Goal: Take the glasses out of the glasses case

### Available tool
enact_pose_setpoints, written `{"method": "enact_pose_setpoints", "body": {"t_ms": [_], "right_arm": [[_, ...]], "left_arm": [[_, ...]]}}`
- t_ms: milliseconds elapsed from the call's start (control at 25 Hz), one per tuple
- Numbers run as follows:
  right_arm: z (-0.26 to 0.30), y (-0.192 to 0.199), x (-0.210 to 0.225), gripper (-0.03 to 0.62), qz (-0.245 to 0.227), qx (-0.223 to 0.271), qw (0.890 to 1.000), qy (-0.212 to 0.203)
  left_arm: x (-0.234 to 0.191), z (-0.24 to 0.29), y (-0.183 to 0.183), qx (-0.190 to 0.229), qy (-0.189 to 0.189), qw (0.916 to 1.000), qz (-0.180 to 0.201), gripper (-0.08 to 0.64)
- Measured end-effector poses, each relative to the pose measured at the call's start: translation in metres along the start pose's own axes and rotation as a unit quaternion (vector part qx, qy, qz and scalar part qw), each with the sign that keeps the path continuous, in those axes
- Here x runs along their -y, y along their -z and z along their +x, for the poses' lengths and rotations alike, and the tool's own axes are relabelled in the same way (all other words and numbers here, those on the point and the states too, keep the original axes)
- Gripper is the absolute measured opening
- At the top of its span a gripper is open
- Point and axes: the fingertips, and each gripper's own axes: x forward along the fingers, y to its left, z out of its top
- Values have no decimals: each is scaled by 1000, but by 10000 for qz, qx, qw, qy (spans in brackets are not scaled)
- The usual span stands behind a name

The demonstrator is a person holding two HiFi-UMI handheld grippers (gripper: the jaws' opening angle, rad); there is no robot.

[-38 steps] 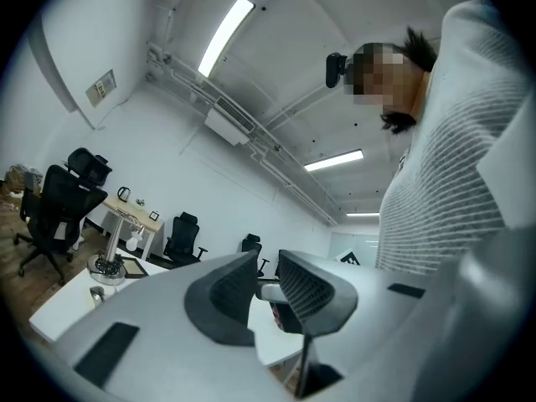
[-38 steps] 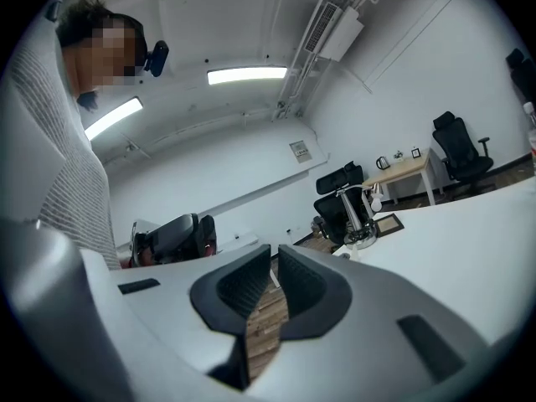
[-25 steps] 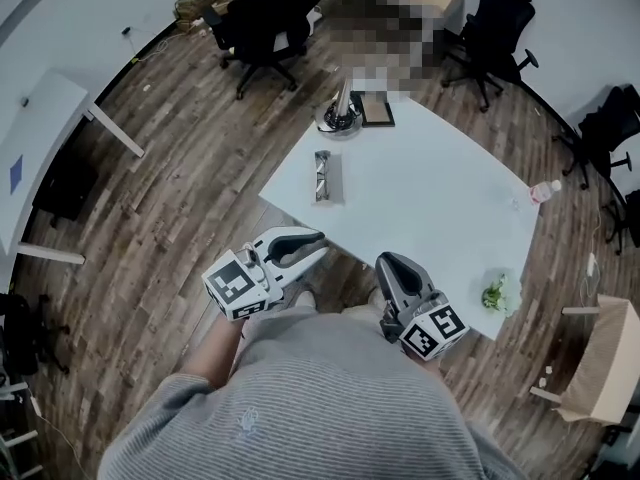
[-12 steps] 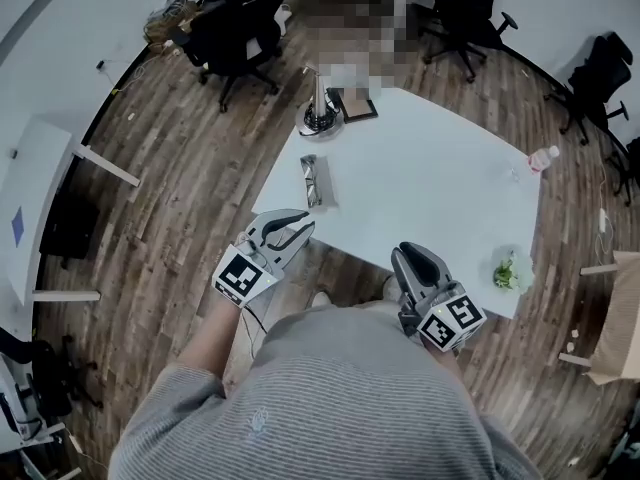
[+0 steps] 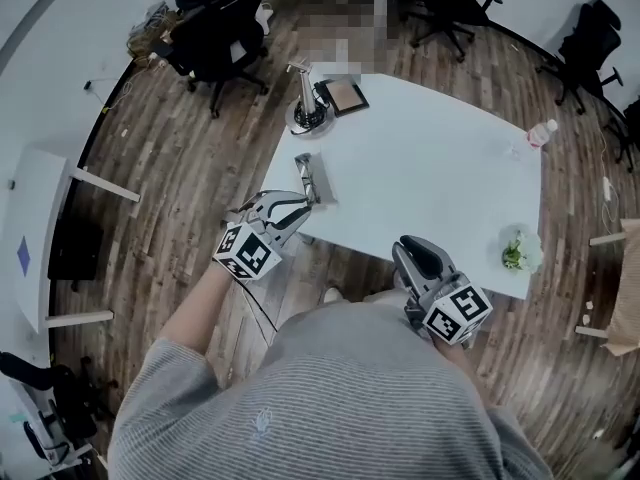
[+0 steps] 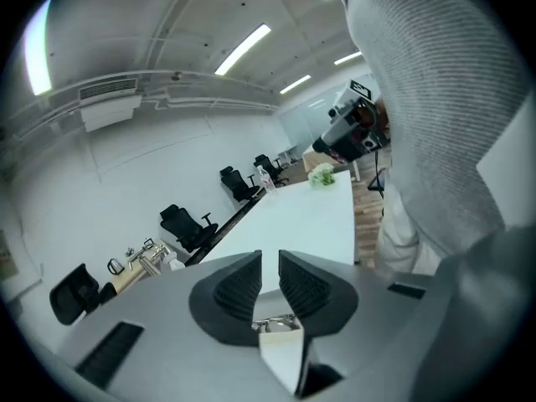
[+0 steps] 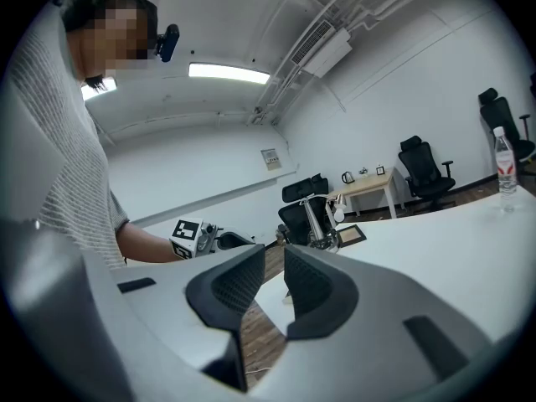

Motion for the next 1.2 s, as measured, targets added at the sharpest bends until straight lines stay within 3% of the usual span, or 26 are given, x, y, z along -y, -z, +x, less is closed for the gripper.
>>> {"method": "enact_pose_setpoints", "body": {"t_ms": [160, 280, 600, 800, 1040, 1200], "right_arm": [[1, 1, 3, 61, 12, 10, 10000, 80], [1, -1, 6, 61, 34, 28, 9999, 138], [4, -2, 11, 61, 0, -7, 9996, 267], [-2, -3, 17, 61, -24, 14, 9991, 429], [-14, -6, 25, 61, -33, 96, 9975, 701], [-21, -7, 32, 61, -1, 160, 9963, 850]], "left_arm": [[1, 21, 22, -472, 469, 9936, 914, 67], [5, 36, 41, -831, 854, 9797, 1611, 67], [13, 68, 98, -1586, 1709, 9127, 3357, 67], [13, 83, 121, -1746, 2080, 8798, 3902, 67], [10, 97, 143, -1944, 2549, 8321, 4527, 67], [10, 105, 154, -2070, 2693, 8227, 4558, 67]]}}
